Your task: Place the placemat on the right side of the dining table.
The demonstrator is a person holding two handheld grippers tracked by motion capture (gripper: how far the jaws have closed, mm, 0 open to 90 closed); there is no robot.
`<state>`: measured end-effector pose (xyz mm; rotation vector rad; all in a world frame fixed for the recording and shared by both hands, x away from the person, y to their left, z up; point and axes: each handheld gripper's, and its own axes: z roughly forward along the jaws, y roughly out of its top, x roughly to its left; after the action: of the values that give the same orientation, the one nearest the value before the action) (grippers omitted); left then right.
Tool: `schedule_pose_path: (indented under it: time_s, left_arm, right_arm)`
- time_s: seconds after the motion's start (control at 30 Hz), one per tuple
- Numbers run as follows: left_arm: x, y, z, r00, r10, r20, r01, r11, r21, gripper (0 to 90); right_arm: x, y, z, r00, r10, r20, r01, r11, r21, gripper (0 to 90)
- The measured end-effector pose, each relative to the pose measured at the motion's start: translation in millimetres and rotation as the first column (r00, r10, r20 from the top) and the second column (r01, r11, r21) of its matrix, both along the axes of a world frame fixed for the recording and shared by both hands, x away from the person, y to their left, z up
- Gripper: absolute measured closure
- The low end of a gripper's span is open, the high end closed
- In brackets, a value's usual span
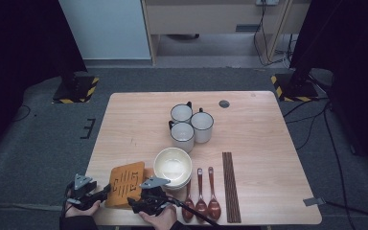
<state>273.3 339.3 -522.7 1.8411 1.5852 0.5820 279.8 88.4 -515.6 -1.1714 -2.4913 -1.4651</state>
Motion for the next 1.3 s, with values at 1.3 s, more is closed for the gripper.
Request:
schedule_pose_path:
  time_s: [1.3]
  left_arm:
    - [0.1, -0.7, -1.8, 0.9996, -0.029, -0.003, 0.029, 0.9993, -0.023, 31.6]
  right_arm:
    - [7.6, -5.9, -2.6, 0.9978, -0.017, -0.065, 0.019, 0.999, 0.026, 46.1]
